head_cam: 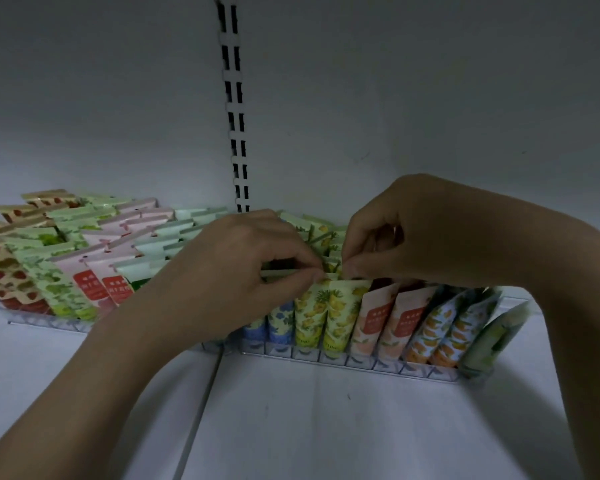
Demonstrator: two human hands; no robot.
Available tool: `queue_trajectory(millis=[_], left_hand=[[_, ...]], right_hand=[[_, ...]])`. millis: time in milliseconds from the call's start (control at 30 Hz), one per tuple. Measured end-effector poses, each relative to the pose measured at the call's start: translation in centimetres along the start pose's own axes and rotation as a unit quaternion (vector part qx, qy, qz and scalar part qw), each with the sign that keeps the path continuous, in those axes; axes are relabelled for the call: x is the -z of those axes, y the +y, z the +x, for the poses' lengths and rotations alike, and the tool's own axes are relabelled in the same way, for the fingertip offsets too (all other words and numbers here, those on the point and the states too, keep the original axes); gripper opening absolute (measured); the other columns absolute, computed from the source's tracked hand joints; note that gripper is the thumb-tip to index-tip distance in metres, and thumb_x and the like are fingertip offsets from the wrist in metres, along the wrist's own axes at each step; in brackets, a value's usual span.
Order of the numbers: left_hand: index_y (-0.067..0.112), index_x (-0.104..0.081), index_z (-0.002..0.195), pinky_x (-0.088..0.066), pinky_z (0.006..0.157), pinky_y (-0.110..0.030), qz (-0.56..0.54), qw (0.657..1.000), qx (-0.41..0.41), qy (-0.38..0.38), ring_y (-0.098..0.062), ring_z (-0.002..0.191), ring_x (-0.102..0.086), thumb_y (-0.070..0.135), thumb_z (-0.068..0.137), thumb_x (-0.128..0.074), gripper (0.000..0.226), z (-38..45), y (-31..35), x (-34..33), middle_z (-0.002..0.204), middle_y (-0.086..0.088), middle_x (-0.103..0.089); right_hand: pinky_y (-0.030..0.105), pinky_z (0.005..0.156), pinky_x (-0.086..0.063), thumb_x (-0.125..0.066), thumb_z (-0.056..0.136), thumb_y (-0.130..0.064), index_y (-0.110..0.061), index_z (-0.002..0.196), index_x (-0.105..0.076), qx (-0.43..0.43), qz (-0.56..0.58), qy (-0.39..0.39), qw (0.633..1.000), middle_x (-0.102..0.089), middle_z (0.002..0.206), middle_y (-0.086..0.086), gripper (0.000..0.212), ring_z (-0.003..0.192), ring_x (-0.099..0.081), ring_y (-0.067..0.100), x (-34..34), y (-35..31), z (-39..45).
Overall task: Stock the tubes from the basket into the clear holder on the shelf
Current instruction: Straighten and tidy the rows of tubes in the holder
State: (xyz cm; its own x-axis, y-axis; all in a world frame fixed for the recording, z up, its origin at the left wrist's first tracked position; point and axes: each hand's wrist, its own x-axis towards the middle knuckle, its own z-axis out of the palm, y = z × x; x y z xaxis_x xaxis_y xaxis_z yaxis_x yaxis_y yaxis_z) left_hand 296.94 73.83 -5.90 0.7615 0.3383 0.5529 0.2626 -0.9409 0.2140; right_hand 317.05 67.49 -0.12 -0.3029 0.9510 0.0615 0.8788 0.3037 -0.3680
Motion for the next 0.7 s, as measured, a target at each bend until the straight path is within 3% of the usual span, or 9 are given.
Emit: queue_trajectory(millis=[133,233,367,700], left_hand=[[0.026,-0.076,0.092,-0.046,0.069,-0.010,-0.101,0.989,0.093,0.052,-0.002,0.076,-0.063,0.029,0.087,-0.069,0.009,0.6,0.3,1.0,0.084,0.019,-0.070],[0.033,-0.075,0.089,-0.043,0.065,-0.004,-0.082,0.987,0.137,-0.015,0.006,0.075,-0.062,0.030,0.084,-0.069,0.008,2.4,-0.5,2.3,0.078,0.024,-0.070],[0.028,-0.077,0.082,-0.037,0.053,0.000,-0.062,0.983,0.127,-0.120,0.014,0.052,-0.055,0.026,0.083,-0.073,0.004,5.0,-0.9,3.3,0.067,0.033,-0.064],[0.029,-0.078,0.078,-0.033,0.044,-0.001,-0.100,0.974,0.104,-0.177,0.010,0.037,-0.045,0.032,0.076,-0.076,0.004,5.9,-1.8,3.8,0.060,0.022,-0.065]], right_hand=[[0.003,0.056,-0.042,-0.066,0.081,-0.036,-0.033,0.076,-0.073,-0.019,-0.006,0.059,0.998,-0.065,0.068,-0.030,0.010,0.060,-0.060,-0.009,1.0,0.9,-0.2],[0.005,0.056,-0.043,-0.067,0.085,-0.030,-0.031,0.078,-0.074,-0.036,-0.009,0.075,0.997,-0.066,0.073,-0.029,0.009,0.062,-0.062,-0.006,1.0,1.5,0.0],[0.009,0.064,-0.047,-0.068,0.086,-0.029,-0.030,0.082,-0.074,-0.034,-0.023,0.066,0.997,-0.064,0.078,-0.031,0.008,0.071,-0.061,-0.007,0.7,1.7,0.4],[0.005,0.067,-0.045,-0.068,0.084,-0.031,-0.033,0.083,-0.075,-0.009,-0.009,0.042,0.999,-0.063,0.081,-0.034,0.007,0.074,-0.061,-0.010,0.5,2.3,0.5]])
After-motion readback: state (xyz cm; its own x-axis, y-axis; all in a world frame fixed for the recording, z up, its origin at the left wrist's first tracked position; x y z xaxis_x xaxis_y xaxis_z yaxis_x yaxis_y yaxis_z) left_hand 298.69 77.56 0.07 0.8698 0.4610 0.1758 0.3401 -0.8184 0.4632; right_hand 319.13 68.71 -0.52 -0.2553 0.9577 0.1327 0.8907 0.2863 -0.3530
